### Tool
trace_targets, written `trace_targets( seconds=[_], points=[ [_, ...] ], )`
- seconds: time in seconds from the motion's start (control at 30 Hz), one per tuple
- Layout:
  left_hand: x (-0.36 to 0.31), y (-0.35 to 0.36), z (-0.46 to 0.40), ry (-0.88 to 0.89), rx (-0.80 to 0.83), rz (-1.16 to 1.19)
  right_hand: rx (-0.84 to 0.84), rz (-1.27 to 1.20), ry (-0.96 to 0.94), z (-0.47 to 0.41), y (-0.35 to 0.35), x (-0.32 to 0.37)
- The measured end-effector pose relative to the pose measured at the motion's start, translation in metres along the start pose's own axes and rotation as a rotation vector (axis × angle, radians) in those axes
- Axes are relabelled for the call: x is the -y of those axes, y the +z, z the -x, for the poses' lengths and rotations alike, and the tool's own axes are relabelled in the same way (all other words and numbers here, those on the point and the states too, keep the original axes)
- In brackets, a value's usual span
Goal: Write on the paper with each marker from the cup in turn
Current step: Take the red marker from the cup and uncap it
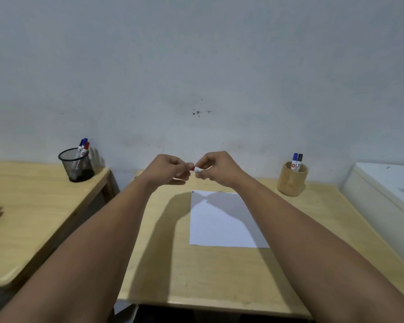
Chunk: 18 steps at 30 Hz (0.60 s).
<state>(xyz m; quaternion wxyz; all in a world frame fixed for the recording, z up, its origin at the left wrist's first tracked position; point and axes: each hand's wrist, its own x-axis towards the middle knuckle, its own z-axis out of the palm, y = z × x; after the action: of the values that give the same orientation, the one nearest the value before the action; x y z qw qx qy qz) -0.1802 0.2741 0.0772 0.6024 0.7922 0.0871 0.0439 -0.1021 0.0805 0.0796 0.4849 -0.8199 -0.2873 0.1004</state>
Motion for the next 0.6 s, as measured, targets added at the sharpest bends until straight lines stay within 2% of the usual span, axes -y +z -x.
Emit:
trace_targets(
  seconds=[0.07, 0.23, 0.37, 0.6],
  points=[
    [0.001, -0.004, -0.001, -0.005, 0.055, -0.002, 0.018, -0.010, 0.004, 0.001, 0.001, -0.001],
    [0.007, -0.011, -0.006, -0.022, 0.218, 0.086, 0.153, -0.226, 0.080, 0.012, -0.001, -0.014],
    [0.010, -0.008, -0.010, -0.040, 0.178, 0.154, 0.002, 0.039, -0.053, 0.003, 0.003, -0.014],
    [-0.004, 0.016, -0.013, -0.049, 0.201, -0.148, 0.020, -0.039, -0.014, 0.000, -0.019, -0.011]
  ],
)
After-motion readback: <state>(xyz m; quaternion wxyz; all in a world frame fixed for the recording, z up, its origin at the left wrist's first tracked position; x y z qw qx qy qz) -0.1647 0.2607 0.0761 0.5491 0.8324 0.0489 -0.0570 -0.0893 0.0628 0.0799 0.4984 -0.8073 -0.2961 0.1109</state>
